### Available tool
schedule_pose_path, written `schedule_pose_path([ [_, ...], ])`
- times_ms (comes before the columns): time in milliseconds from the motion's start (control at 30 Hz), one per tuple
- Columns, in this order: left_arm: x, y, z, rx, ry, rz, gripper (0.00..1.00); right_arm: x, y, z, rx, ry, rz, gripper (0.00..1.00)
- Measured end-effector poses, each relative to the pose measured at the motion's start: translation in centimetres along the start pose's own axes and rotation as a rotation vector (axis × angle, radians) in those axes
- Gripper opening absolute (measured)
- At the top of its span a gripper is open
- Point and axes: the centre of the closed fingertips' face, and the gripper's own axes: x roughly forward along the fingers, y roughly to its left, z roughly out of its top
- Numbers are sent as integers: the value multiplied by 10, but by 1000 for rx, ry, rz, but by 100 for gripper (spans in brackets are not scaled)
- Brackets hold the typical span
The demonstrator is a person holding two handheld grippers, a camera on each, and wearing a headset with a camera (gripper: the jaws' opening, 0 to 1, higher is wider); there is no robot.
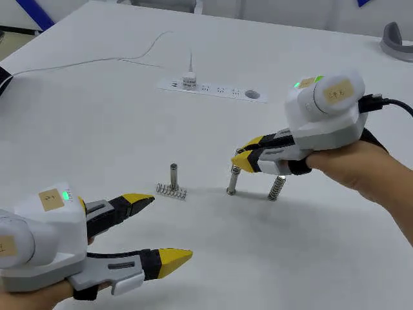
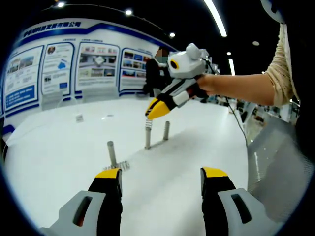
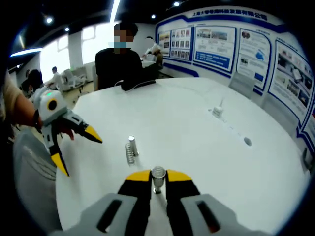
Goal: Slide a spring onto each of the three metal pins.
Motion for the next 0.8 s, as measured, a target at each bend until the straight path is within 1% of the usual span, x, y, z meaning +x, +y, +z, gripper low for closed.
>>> schedule_pose_path([
  [267, 0, -1, 2, 1, -2, -2, 66, 5, 0, -7, 11, 2, -4, 12],
  [433, -1, 0, 1, 1, 0, -1, 65, 11, 1, -12, 13, 7, -6, 12],
  [800, -3, 2, 0, 0, 1, 7, 65, 22, -1, -27, 45, 24, -13, 12],
])
